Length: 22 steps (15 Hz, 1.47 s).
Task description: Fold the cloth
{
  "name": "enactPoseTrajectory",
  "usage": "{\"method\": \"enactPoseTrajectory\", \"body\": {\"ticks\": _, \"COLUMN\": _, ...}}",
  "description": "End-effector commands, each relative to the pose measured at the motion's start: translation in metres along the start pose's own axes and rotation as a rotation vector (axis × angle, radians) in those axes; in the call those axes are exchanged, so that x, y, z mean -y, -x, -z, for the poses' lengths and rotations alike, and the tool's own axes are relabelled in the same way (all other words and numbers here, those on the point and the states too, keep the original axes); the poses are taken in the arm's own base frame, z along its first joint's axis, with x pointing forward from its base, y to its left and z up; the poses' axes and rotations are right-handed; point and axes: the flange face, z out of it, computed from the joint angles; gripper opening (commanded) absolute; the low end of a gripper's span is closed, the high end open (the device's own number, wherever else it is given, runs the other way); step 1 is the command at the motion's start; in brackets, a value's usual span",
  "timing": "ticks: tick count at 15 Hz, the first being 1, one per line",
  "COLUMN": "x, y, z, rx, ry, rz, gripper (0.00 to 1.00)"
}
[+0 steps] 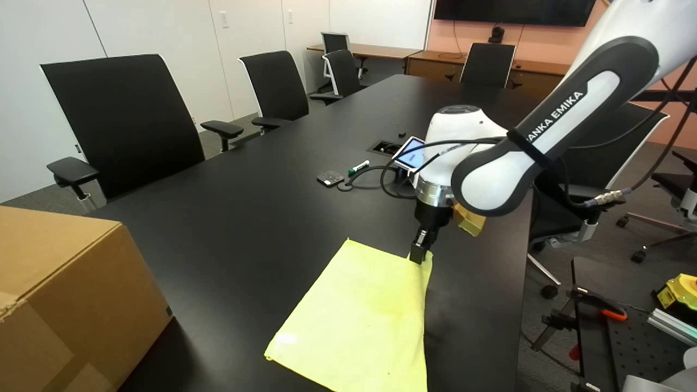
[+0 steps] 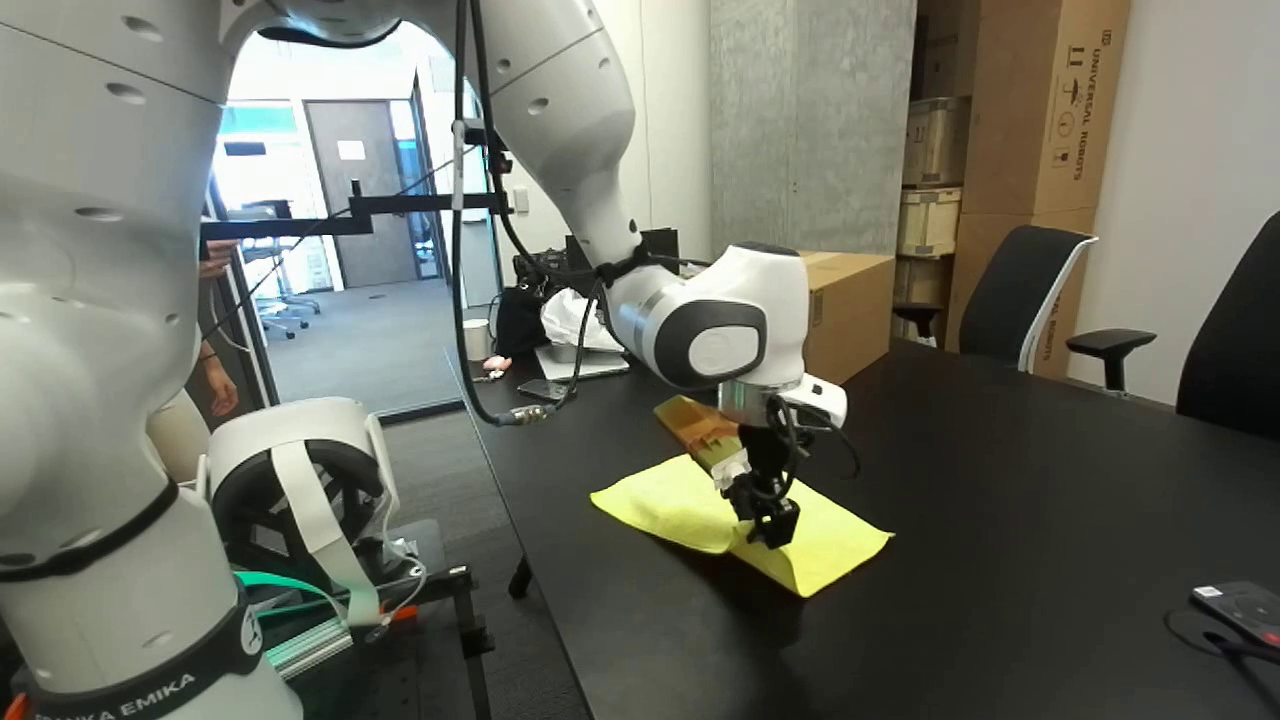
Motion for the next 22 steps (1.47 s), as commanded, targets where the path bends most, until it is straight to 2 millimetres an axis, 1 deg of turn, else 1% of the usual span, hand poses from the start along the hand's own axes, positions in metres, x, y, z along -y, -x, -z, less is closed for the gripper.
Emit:
{"method": "enactPoseTrajectory", "body": {"ticks": 1, "x": -0.007, "y": -0.034, "z": 0.016, "rx": 0.006, "ry": -0.023, "rz": 0.025, "gripper": 0.09}}
{"method": "enactPoseTrajectory", "body": {"ticks": 3, "x": -0.010, "y": -0.049, "z": 0.022, "rx": 0.008, "ry": -0.028, "rz": 0.032, "gripper": 0.09}}
{"method": "enactPoseTrajectory", "body": {"ticks": 6, "x": -0.003, "y": -0.069, "z": 0.024, "rx": 0.016, "ry": -0.047, "rz": 0.039, "gripper": 0.09}}
{"method": "enactPoseTrajectory", "body": {"ticks": 11, "x": 0.016, "y": -0.100, "z": 0.012, "rx": 0.027, "ry": -0.065, "rz": 0.058, "gripper": 0.09}}
{"method": "enactPoseTrajectory", "body": {"ticks": 14, "x": 0.022, "y": -0.119, "z": 0.007, "rx": -0.015, "ry": -0.085, "rz": 0.059, "gripper": 0.09}}
{"method": "enactPoseTrajectory", "body": {"ticks": 16, "x": 0.023, "y": -0.131, "z": 0.004, "rx": -0.057, "ry": -0.097, "rz": 0.043, "gripper": 0.09}}
{"method": "enactPoseTrajectory", "body": {"ticks": 18, "x": 0.023, "y": -0.140, "z": -0.003, "rx": -0.084, "ry": -0.097, "rz": 0.036, "gripper": 0.09}}
{"method": "enactPoseTrajectory", "body": {"ticks": 22, "x": 0.021, "y": -0.151, "z": -0.015, "rx": -0.141, "ry": -0.096, "rz": 0.021, "gripper": 0.09}}
